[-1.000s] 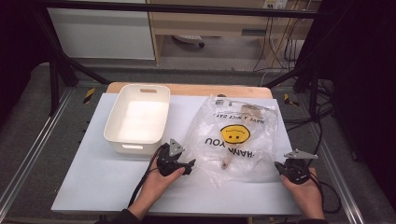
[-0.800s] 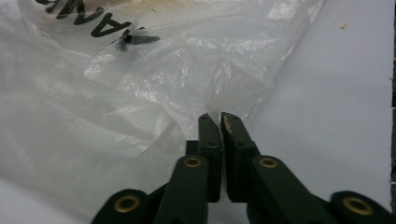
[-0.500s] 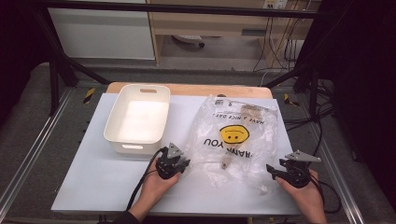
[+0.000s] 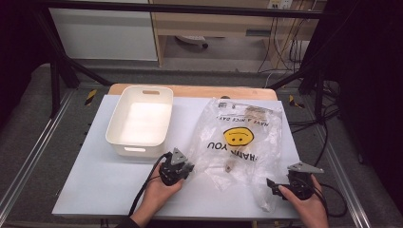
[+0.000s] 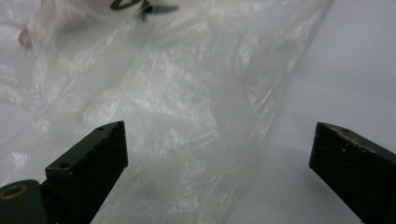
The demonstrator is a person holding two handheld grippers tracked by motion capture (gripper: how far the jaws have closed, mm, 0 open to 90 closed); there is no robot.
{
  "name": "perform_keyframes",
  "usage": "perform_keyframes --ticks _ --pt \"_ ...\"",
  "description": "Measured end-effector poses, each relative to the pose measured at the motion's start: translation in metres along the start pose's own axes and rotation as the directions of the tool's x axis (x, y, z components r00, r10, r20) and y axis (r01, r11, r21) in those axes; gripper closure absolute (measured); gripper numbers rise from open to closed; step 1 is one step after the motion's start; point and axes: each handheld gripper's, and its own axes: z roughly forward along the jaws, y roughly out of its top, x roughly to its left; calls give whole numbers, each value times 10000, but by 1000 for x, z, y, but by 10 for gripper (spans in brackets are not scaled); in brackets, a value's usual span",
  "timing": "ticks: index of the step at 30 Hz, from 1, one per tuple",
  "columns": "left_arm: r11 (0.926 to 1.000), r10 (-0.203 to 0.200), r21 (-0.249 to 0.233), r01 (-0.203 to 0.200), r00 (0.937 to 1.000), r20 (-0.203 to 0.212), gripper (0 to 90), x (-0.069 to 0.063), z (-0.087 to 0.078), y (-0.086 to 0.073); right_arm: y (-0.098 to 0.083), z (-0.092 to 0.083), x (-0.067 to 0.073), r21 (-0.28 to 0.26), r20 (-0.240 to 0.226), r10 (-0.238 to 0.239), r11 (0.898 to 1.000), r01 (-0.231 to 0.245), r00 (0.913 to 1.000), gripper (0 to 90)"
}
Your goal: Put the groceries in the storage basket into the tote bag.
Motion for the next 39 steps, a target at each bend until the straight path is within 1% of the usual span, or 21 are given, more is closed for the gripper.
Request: perform_keyframes --ticks 2,4,6,9,10,11,12,14,16,19,20,22,24,26,28,30,31,33,35,36,39 --pt "10000 21 34 -21 10000 16 803 0 0 -1 -4 2 2 252 -63 -54 9997 56 10000 56" --pt "10000 -8 50 8 10000 9 803 0 1 -2 -6 3 3 217 -14 -169 9996 169 9999 55" --pt "10000 -12 50 12 10000 8 803 1 1 -3 -5 3 5 274 -78 -259 9993 261 9996 58" --pt "10000 6 18 -6 10000 6 803 1 2 -3 -5 4 11 263 -224 -618 9977 624 9978 90" --pt "10000 5 17 -5 10000 5 803 1 2 -3 -4 5 14 274 -297 -805 9963 813 9963 113" --pt "10000 12 15 -12 10000 3 805 1 2 -4 -4 5 16 265 -267 -1052 9940 1059 9941 133" --pt "10000 25 12 -25 10000 -2 807 1 2 -4 -4 5 17 248 -296 -1130 9932 1137 9932 169" --pt "10000 45 -11 -45 10000 -18 813 0 2 -4 -4 3 20 139 -463 -1251 9920 1258 9911 281" --pt "10000 49 -18 -49 10000 -25 819 0 2 -4 -4 3 22 6 -639 -1496 9887 1500 9867 397" --pt "10000 60 -45 -60 10000 -57 832 0 3 -4 -1 3 26 10 -848 -1726 9849 1733 9813 546" --pt "10000 62 -49 -63 10000 -54 841 0 3 -5 -1 4 27 1 -903 -1814 9833 1822 9793 582" --pt "10000 84 -47 -84 10000 -42 856 0 3 -4 2 5 30 22 -987 -2048 9785 2060 9738 680" --pt "9999 156 -44 -156 9999 -29 869 0 3 -5 4 6 32 69 -1106 -2216 9746 2237 9688 761" --pt "9998 182 -47 -182 9998 15 882 0 3 -5 5 8 33 10 -1209 -2371 9710 2390 9639 824" --pt "9998 172 -47 -172 9998 65 893 0 2 -4 7 10 33 26 -1291 -2413 9698 2437 9618 880" --pt "10000 89 -30 -88 9998 193 899 1 2 -4 10 11 35 51 -1316 -2523 9669 2552 9586 900" --pt "10000 67 -61 -66 9997 214 900 1 0 -3 11 11 35 24 -1334 -2643 9637 2670 9552 900" --pt "9998 -12 -175 17 9995 310 900 2 -3 1 13 11 36 -11 -1397 -2679 9627 2704 9533 900" --pt "9993 -222 -286 237 9985 502 900 4 -8 5 18 9 36 -222 -1391 -2697 9628 2692 9529 900" --pt "9992 -232 -312 250 9980 583 900 5 -10 8 21 7 36 -311 -1350 -2715 9624 2698 9529 900" --pt "9995 -124 -286 142 9980 627 900 7 -16 16 32 3 34 -631 -1284 -2576 9658 2514 9577 900"
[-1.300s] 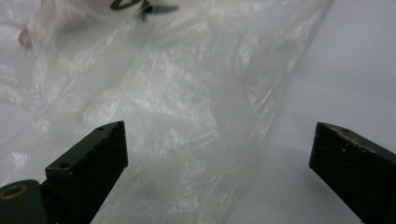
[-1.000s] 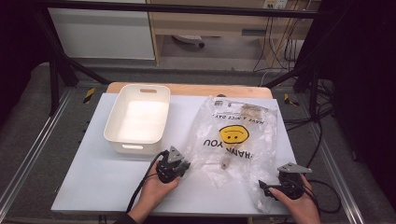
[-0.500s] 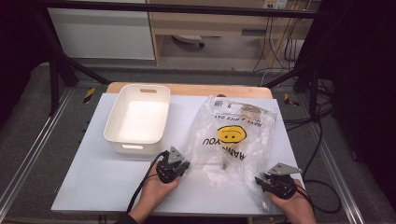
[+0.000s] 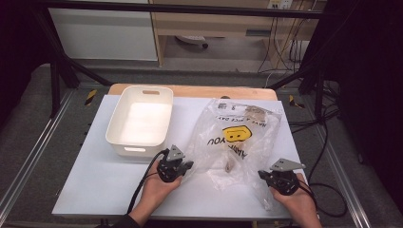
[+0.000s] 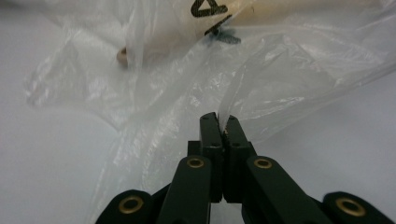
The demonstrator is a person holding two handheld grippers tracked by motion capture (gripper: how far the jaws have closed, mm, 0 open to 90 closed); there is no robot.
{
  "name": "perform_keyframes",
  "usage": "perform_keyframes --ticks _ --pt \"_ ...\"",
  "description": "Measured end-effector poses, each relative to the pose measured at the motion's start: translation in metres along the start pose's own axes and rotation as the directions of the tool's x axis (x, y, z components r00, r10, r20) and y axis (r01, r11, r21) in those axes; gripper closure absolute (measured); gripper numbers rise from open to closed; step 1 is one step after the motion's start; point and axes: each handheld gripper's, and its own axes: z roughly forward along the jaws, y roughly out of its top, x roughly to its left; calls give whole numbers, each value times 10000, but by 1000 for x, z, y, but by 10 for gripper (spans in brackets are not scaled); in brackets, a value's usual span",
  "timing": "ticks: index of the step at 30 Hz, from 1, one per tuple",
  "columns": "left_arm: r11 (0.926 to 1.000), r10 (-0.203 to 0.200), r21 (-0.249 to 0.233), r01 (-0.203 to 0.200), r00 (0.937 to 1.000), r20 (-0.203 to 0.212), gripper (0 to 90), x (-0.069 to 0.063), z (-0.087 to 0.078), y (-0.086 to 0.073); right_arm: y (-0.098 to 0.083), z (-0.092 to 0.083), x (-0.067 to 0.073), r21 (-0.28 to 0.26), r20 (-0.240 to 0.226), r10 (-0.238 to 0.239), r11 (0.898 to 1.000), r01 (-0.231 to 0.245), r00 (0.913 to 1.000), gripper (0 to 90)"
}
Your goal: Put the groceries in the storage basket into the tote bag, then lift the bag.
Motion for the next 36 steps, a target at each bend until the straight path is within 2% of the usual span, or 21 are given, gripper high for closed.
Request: perform_keyframes --ticks 4,7,13,20,26,31,36 --pt "10000 -67 53 66 9999 79 900 8 -8 11 15 -2 -6 -129 -49 94 9999 -95 9999 900" --pt "9991 -422 77 419 9980 466 900 14 -13 18 26 -3 -10 -114 -106 154 9998 -155 9998 900" --pt "9993 -366 67 363 9978 545 900 17 -21 31 44 -6 -19 96 -225 160 9998 -158 9996 900" --pt "9995 -328 4 329 9980 544 900 19 -27 42 55 -13 -25 -14 -129 130 9999 -130 9998 900" --pt "9997 -236 -26 237 9983 531 900 19 -30 51 60 -16 -29 155 -127 68 9999 -66 9999 900" --pt "9990 -418 -141 427 9972 618 900 22 -35 58 62 -16 -33 194 -195 136 9997 -133 9997 900" --pt "9991 -338 -239 352 9979 558 900 25 -42 67 71 -21 -38 170 -127 22 9999 -19 9999 900"
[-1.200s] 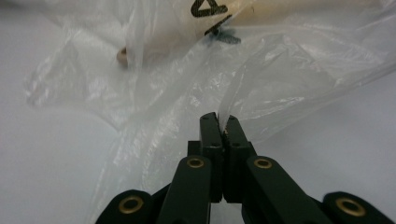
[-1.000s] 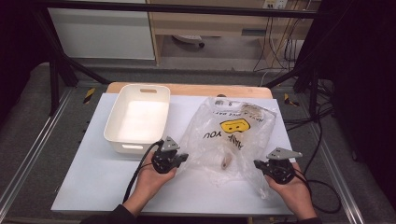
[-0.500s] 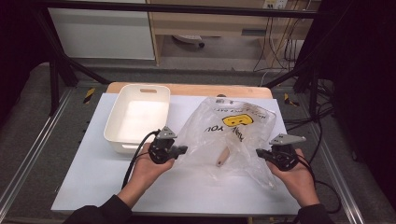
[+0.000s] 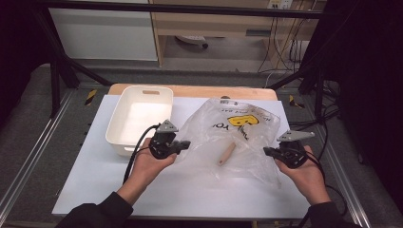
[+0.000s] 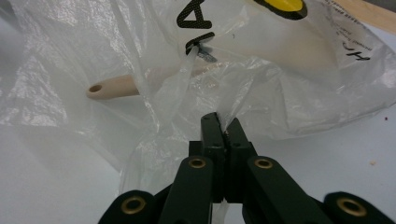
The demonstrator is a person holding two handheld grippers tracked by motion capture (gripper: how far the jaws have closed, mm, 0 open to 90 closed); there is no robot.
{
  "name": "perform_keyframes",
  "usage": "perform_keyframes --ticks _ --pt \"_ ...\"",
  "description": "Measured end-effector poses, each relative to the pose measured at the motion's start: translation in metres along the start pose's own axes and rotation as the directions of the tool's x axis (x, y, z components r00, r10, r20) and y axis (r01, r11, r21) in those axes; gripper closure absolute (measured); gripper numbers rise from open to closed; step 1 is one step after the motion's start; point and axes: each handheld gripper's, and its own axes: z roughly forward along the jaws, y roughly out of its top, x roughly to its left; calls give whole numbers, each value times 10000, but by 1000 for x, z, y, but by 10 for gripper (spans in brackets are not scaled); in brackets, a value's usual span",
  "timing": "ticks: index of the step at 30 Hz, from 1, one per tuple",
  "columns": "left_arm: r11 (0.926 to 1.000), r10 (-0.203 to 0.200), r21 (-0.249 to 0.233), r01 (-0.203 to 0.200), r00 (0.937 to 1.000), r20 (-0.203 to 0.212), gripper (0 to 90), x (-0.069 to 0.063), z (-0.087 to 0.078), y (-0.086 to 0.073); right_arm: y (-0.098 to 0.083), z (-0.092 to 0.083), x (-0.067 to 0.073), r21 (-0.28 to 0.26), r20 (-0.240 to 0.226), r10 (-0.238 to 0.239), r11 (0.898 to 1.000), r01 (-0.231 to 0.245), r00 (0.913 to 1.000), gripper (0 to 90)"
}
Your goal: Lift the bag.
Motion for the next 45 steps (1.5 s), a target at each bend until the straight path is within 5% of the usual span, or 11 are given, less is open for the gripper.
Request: perform_keyframes --ticks 17,45 --pt "9997 244 -19 -244 9996 -137 900 6 -13 39 37 -14 -23 125 395 -265 9996 261 9989 900" --pt "9994 263 -207 -271 9989 -379 900 16 -23 57 59 -12 -31 52 426 -401 9992 399 9983 900"
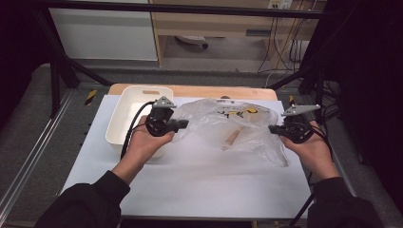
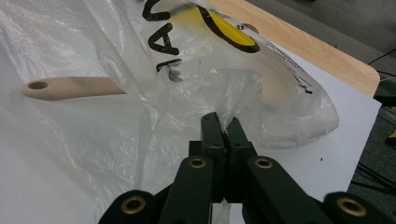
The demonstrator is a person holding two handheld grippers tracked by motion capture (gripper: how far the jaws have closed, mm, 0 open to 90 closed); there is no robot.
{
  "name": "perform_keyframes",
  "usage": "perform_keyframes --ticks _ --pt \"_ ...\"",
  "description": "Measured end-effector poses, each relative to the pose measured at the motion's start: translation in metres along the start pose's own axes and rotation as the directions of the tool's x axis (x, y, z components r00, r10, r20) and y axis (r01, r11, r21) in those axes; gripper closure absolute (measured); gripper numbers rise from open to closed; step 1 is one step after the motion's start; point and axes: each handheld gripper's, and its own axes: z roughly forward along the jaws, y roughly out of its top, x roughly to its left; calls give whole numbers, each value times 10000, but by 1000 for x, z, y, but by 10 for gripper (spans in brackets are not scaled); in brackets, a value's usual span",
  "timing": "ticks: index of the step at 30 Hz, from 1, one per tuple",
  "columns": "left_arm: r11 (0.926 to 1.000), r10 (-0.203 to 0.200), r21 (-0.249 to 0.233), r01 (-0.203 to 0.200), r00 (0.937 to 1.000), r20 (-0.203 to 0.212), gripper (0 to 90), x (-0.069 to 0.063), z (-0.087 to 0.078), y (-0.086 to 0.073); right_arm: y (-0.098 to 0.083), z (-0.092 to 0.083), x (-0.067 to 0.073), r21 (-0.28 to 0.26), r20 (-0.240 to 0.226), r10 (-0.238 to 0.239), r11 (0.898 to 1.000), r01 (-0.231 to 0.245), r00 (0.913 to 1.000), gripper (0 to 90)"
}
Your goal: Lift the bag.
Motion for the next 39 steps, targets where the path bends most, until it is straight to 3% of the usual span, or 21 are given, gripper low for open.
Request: perform_keyframes --ticks 12,25,39 --pt "9998 -68 -196 62 9995 -319 900 13 -4 22 18 6 -8 -233 -72 229 9995 -231 9997 900" --pt "9988 -298 -399 275 9978 -590 900 30 -6 44 45 8 -28 -540 -1 639 9965 -638 9980 900" --pt "9949 -791 -686 739 9939 -767 900 46 -12 63 68 3 -40 -1044 28 1138 9881 -1129 9935 900"
